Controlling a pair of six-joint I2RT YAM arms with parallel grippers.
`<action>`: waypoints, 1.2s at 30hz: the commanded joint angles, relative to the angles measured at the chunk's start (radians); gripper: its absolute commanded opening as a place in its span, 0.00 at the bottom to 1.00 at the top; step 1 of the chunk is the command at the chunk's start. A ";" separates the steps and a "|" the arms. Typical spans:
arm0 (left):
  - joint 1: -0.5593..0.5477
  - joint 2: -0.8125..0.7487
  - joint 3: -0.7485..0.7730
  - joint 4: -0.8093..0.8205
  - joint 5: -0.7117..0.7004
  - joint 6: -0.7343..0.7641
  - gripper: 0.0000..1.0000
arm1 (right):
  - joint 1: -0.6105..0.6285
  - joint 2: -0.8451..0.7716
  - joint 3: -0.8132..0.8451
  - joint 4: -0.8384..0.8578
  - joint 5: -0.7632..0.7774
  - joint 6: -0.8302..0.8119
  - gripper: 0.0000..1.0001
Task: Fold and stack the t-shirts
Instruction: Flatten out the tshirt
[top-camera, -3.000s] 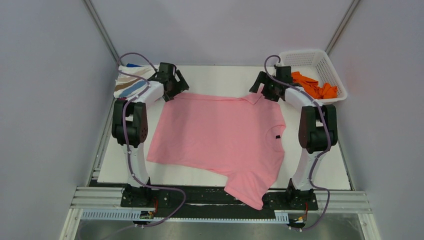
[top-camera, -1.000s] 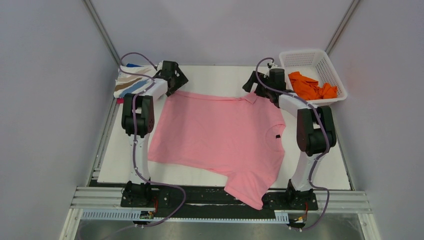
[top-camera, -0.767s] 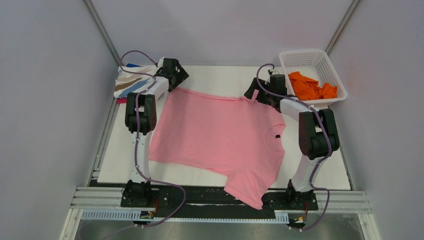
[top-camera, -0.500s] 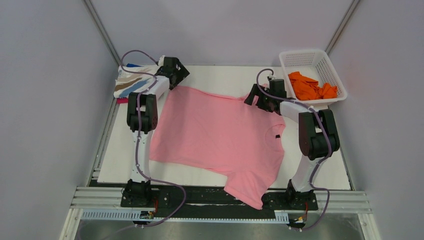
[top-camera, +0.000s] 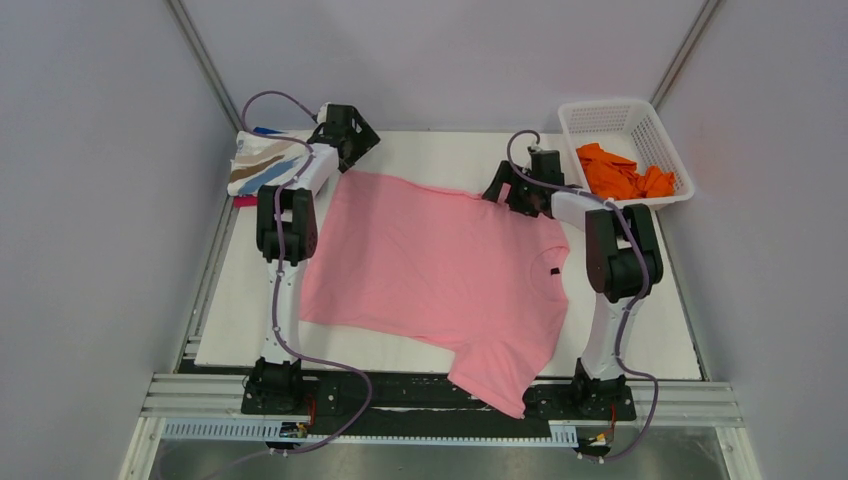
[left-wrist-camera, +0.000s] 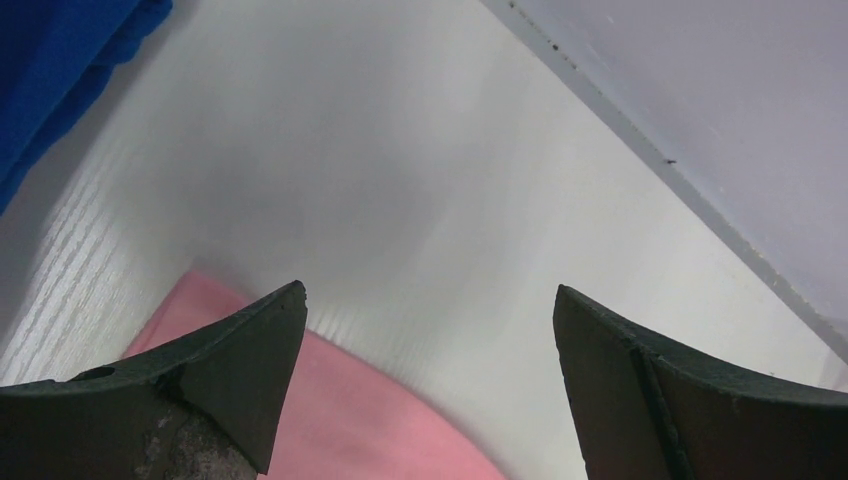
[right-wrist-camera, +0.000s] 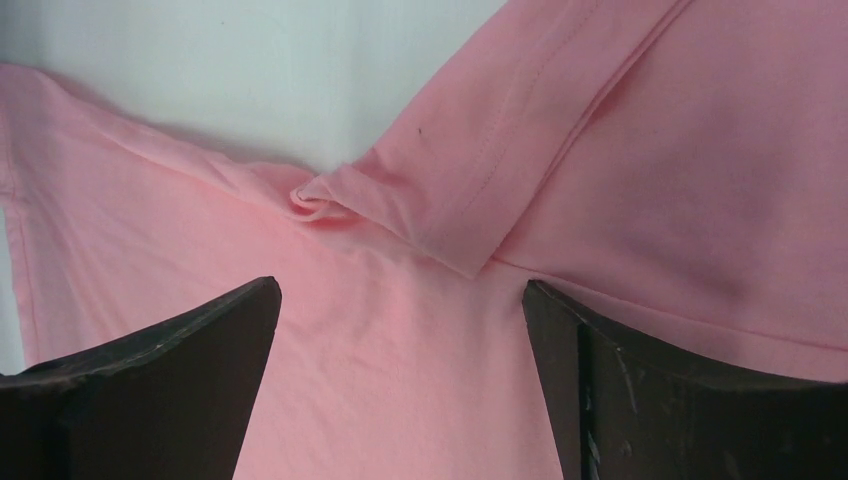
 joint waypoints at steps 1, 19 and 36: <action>0.005 -0.106 -0.015 -0.059 0.025 0.052 1.00 | 0.015 0.049 0.070 0.050 0.009 0.028 1.00; -0.183 -0.472 -0.622 0.037 0.053 0.152 1.00 | 0.042 -0.006 -0.088 0.025 0.119 0.076 1.00; -0.216 -0.753 -1.094 -0.011 0.056 0.128 1.00 | 0.085 -0.330 -0.415 -0.023 0.153 0.114 1.00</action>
